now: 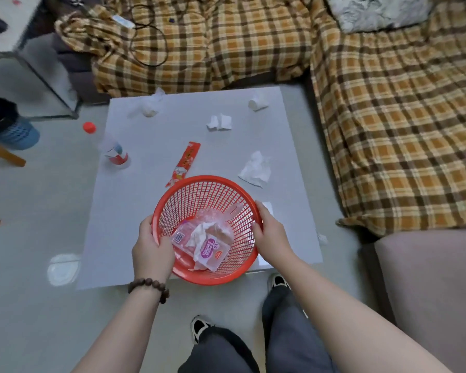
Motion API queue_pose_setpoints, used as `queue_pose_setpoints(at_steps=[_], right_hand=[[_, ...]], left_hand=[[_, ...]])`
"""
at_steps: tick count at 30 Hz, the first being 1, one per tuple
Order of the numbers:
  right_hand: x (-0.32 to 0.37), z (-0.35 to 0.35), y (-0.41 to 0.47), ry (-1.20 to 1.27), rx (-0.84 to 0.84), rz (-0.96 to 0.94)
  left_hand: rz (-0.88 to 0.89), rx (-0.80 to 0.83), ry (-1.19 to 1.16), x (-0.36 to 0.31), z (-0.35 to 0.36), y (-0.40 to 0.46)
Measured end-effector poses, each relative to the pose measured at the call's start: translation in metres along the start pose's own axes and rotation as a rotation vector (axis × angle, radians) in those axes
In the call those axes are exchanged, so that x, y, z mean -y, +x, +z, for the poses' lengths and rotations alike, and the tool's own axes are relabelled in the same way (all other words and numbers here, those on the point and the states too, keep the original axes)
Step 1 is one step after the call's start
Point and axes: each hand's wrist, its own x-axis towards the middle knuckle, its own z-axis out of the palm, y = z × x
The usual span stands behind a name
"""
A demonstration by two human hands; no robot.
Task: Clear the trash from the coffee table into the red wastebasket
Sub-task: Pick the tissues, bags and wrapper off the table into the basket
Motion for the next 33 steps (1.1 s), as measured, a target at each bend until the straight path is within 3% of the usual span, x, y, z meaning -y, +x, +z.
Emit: queue_pose_setpoints(at_steps=[5, 12, 22, 33], right_hand=[[-0.008, -0.030, -0.025, 0.086, -0.126, 0.055], [-0.049, -0.110, -0.019, 0.103, -0.161, 0.057], [-0.113, -0.270, 0.016, 0.147, 0.006, -0.029], [-0.095, -0.291, 0.094, 0.159, 0.210, -0.171]], left_hand=[[0.086, 0.089, 0.003, -0.023, 0.017, -0.012], [0.115, 0.056, -0.006, -0.070, 0.083, -0.067], [0.054, -0.093, -0.073, -0.154, 0.199, -0.153], [-0.069, -0.305, -0.095, -0.185, 0.227, -0.131]])
